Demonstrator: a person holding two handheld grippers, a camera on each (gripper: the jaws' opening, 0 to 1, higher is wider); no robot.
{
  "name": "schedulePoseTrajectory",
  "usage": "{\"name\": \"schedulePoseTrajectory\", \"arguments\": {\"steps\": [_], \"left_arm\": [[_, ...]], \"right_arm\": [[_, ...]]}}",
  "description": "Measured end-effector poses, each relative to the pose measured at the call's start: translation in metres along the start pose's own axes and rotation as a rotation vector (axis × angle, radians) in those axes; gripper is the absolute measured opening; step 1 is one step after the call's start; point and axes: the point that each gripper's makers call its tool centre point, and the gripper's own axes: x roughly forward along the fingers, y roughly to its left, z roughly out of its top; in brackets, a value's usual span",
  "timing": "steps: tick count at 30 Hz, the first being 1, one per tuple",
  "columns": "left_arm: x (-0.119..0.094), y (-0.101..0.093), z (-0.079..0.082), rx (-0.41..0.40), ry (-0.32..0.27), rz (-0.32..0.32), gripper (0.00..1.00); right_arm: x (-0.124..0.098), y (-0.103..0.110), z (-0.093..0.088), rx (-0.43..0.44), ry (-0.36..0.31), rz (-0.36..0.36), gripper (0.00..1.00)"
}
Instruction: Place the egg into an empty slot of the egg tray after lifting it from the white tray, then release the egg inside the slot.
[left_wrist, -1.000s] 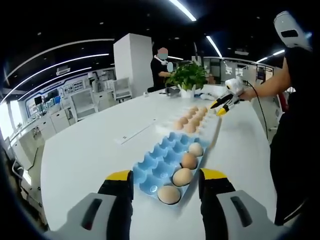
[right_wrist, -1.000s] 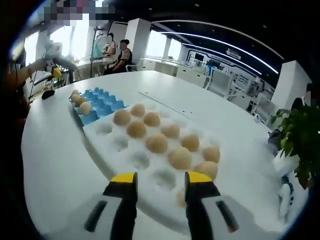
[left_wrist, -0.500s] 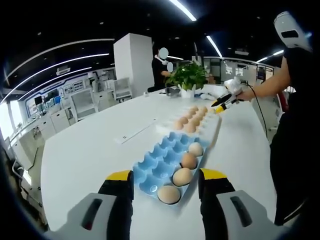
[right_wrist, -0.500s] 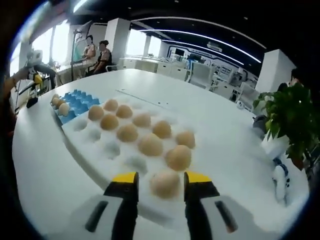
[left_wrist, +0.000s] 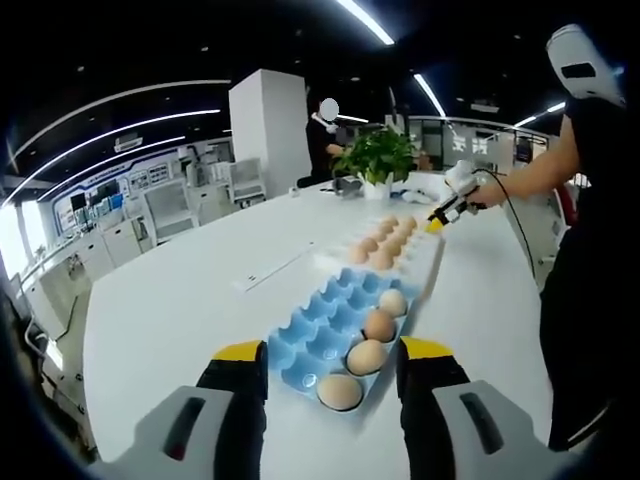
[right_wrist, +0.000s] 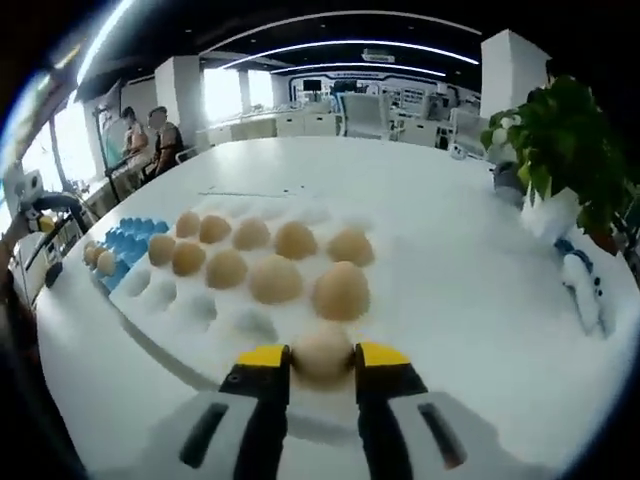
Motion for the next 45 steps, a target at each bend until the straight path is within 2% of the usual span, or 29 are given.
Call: {"name": "schedulePoseTrajectory", "arguments": {"steps": [2,4,5,8,10,11,12,13,14,20,22,23,25,26,32,45], "left_arm": [[0.0,0.001,-0.001,0.001,0.002,0.002,0.52],[0.001,0.001,0.0,-0.002,-0.002,-0.001,0.52],[0.001,0.001,0.0,0.002,-0.002,-0.002,0.52],[0.0,0.002,0.0,0.001,0.0,-0.001,0.52],[-0.001,0.003,0.0,0.001,0.001,0.002,0.51],[-0.001,0.003,-0.001,0.001,0.002,0.003,0.51],[-0.001,0.004,-0.001,0.002,0.003,0.005,0.51],[-0.002,0.004,-0.001,0.002,0.003,0.006,0.51],[-0.002,0.004,0.0,0.003,0.0,0.008,0.51],[-0.002,0.003,-0.001,-0.002,0.004,0.01,0.51],[-0.001,0.003,-0.001,-0.002,0.004,0.008,0.51],[0.0,0.003,0.0,-0.002,0.005,0.006,0.51],[0.001,0.005,0.0,-0.001,0.003,0.004,0.51],[0.001,0.005,0.001,0.0,0.002,0.001,0.51],[0.005,0.003,0.003,0.003,-0.006,-0.006,0.51],[0.001,0.003,-0.002,-0.002,0.002,0.0,0.51]], "right_arm": [[0.001,0.0,0.0,0.02,0.025,0.009,0.26],[0.001,0.001,-0.001,-0.014,0.039,0.024,0.26],[0.002,0.0,-0.002,-0.003,0.039,0.023,0.27],[0.002,0.002,-0.002,-0.058,0.028,0.024,0.27],[0.001,0.001,-0.003,-0.034,0.018,0.028,0.27],[0.002,0.001,-0.003,-0.024,0.028,0.02,0.26],[0.002,0.001,-0.003,-0.021,0.065,-0.007,0.26],[0.003,0.0,-0.003,-0.045,0.08,-0.023,0.25],[0.003,0.003,-0.002,-0.057,0.076,-0.03,0.25],[-0.005,-0.001,0.003,0.012,0.034,-0.062,0.23],[-0.009,-0.002,0.01,0.012,0.001,-0.069,0.23],[-0.017,-0.005,0.022,0.009,-0.057,-0.091,0.23],[-0.027,-0.005,0.03,0.008,-0.07,-0.078,0.23],[-0.031,-0.008,0.035,-0.023,-0.092,-0.099,0.23],[-0.039,-0.005,0.036,-0.053,-0.085,-0.096,0.23],[-0.034,0.009,0.031,-0.065,-0.084,-0.072,0.23]]}}
